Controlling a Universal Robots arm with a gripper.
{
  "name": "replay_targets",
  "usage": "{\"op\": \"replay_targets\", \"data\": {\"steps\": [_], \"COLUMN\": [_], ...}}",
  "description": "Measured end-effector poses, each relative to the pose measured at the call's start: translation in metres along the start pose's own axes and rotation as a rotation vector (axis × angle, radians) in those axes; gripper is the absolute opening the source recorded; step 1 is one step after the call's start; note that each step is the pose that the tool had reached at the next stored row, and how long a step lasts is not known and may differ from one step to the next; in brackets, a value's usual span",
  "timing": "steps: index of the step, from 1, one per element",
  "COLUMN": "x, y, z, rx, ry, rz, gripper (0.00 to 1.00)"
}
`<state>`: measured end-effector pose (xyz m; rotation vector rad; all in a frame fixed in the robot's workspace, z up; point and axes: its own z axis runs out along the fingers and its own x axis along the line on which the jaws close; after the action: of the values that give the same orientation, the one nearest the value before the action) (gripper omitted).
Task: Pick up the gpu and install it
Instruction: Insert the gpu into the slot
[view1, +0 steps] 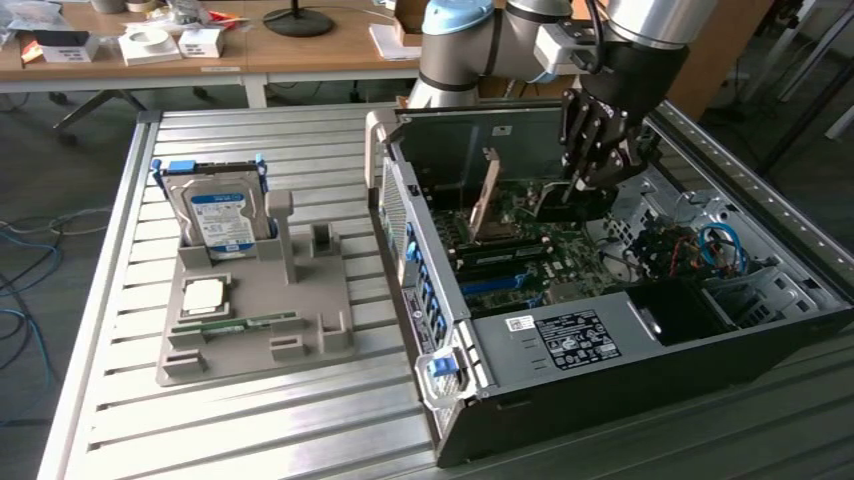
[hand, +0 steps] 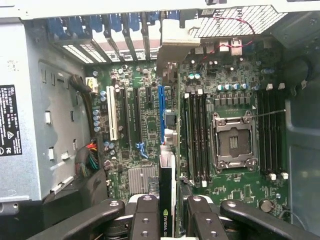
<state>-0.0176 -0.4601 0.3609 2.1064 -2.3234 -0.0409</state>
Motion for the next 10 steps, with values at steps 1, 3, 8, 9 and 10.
{"op": "replay_targets", "data": {"steps": [1, 3, 8, 9, 10], "x": [0.0, 0.0, 0.0, 0.0, 0.0], "y": [0.0, 0.0, 0.0, 0.0, 0.0], "z": [0.0, 0.0, 0.0004, 0.0009, 0.0016], "rx": [0.0, 0.0, 0.0001, 0.0001, 0.0001], "ry": [0.0, 0.0, -0.0002, -0.0004, -0.0005], "rz": [0.0, 0.0, 0.0, 0.0, 0.0], "gripper": [0.26, 0.26, 0.26, 0.26, 0.26]}}
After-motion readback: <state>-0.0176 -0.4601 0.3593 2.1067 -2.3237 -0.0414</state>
